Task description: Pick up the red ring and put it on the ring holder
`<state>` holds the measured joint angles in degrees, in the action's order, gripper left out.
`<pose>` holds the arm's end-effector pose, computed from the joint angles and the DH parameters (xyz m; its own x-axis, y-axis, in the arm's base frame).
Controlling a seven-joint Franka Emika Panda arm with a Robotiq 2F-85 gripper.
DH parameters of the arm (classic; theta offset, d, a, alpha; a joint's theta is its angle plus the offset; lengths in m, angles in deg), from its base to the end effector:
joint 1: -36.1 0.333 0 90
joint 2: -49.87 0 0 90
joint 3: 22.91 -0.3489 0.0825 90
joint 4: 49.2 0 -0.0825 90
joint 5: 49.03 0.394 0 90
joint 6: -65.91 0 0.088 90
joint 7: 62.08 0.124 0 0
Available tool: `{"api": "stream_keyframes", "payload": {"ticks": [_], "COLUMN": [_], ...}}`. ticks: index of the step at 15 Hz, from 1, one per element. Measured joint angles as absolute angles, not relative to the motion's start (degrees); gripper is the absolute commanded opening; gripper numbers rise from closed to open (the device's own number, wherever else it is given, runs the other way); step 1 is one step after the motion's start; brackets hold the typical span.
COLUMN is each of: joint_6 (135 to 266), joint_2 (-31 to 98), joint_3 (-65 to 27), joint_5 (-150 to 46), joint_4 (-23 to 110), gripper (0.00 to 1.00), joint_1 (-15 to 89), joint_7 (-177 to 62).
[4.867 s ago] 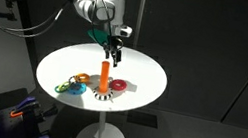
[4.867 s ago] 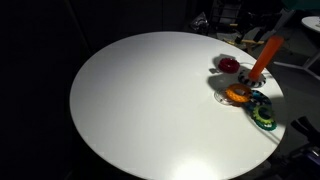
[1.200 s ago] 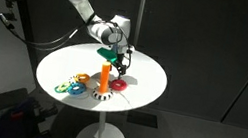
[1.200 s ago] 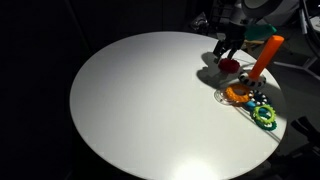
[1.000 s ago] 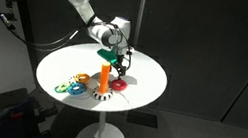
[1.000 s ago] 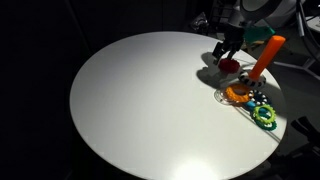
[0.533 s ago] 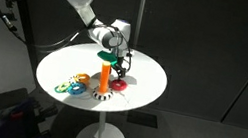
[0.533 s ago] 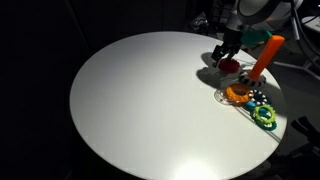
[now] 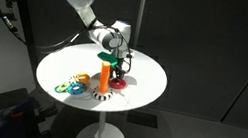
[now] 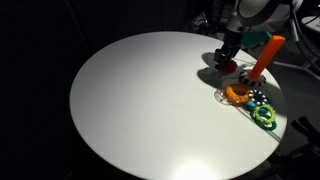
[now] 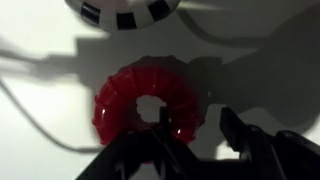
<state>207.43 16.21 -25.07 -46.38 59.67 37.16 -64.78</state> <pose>0.6521 0.0359 0.1899 0.9980 0.0611 -0.0162 0.0602 -0.9969 -0.0498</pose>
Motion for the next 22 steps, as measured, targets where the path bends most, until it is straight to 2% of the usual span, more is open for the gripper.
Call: {"api": "stream_keyframes", "payload": {"ticks": [2,3,12,22], "joint_6": [207.34,207.19,200.49,188.07], "joint_2": [16.21,16.21,18.94,31.38], "joint_3": [-24.81,-24.66,-23.59,-23.57], "joint_5": [-46.56,-46.66,-47.74,-49.76], "joint_4": [59.6,59.46,55.56,55.31], "gripper": [0.12,0.08,0.09,0.08], "joint_1": [37.16,37.16,37.28,38.72], "joint_7": [-64.77,-64.75,-64.31,-64.02]}}
